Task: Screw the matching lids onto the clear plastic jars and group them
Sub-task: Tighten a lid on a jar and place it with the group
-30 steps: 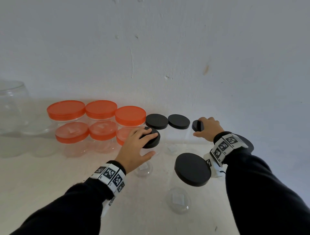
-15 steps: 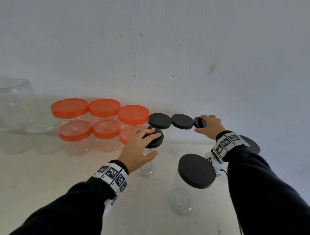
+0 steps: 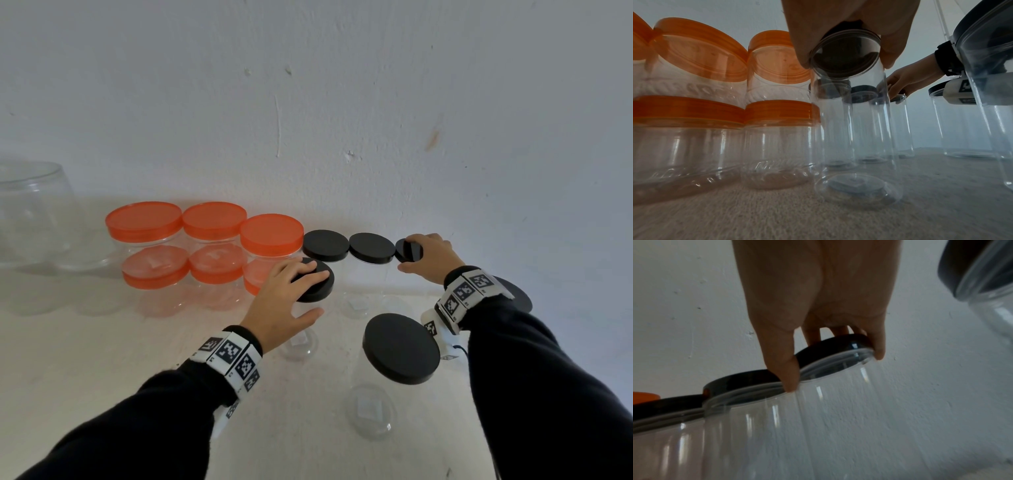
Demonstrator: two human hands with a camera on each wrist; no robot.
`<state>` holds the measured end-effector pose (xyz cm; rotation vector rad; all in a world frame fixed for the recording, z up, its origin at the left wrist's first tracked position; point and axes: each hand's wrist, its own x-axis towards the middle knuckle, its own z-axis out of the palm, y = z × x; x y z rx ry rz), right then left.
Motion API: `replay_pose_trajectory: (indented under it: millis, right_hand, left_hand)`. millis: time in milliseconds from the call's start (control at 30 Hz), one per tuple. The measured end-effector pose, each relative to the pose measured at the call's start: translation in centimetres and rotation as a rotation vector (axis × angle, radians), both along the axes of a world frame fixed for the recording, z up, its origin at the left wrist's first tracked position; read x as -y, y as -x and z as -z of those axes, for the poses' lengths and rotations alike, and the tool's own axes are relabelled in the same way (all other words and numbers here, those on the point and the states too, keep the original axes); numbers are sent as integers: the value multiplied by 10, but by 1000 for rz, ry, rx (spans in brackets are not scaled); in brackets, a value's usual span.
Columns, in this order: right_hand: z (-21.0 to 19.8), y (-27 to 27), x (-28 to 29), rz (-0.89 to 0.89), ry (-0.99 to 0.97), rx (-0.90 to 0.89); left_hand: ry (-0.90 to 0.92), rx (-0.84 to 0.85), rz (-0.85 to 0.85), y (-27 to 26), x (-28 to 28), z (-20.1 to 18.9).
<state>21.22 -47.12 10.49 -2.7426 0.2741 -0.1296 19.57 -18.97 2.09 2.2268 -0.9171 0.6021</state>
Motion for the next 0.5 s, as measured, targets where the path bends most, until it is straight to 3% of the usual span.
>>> replay_pose_trajectory:
  millis: [300,500]
  right_hand:
    - [1,3,6,-42,69,-17]
    - [-17,42,-8,-188,-6,154]
  left_hand:
    - [-8,-13,1,1,-1,-1]
    - [-56,-62,22,2,-4,-8]
